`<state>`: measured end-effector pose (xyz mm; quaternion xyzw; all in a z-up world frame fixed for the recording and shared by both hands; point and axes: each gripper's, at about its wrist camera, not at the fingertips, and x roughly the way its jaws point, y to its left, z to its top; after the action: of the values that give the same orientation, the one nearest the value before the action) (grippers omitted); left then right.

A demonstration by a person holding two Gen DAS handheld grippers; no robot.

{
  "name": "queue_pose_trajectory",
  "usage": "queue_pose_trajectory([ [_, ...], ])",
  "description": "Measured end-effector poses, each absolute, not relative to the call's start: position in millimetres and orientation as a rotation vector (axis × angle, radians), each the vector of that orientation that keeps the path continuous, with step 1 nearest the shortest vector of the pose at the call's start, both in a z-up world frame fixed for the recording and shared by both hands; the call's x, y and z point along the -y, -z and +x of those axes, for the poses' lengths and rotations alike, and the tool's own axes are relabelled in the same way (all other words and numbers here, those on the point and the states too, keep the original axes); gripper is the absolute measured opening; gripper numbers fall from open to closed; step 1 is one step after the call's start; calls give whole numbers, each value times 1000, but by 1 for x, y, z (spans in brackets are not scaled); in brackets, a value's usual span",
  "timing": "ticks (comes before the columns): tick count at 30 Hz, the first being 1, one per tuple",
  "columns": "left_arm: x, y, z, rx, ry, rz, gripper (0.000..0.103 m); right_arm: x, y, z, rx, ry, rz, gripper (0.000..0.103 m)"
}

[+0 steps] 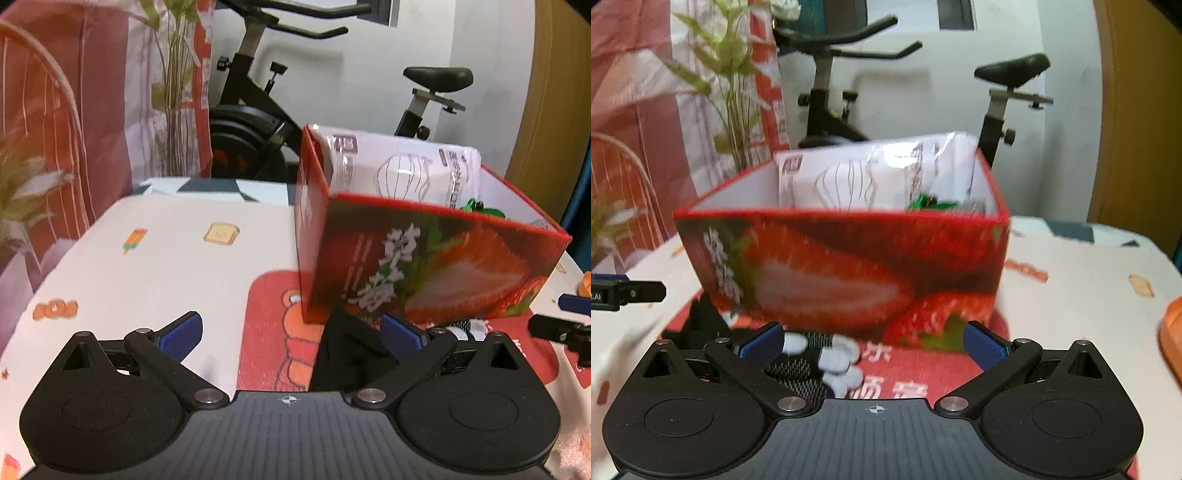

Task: Organize soft objects
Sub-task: 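Move both tools down to the black glove with white fingertips, then close the left gripper on the glove cuff while the right gripper pinches its fingers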

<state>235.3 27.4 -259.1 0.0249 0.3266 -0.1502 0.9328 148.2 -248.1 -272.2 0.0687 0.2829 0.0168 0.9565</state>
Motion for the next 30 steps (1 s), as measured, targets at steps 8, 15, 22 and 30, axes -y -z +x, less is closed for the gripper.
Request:
queue_pose_trajectory([
  [8,-30,273,241,-711,272,30,103,239,300,161,-639,-76,165,100],
  [15,-23,283,260,-740,315,-53,102,224,311,180,-662,-106,164,89],
  [22,-9,296,266,-771,355,-42,87,216,319,190,-691,-117,149,87],
  [30,-7,302,263,-784,437,-80,51,215,318,181,-679,-146,135,72],
])
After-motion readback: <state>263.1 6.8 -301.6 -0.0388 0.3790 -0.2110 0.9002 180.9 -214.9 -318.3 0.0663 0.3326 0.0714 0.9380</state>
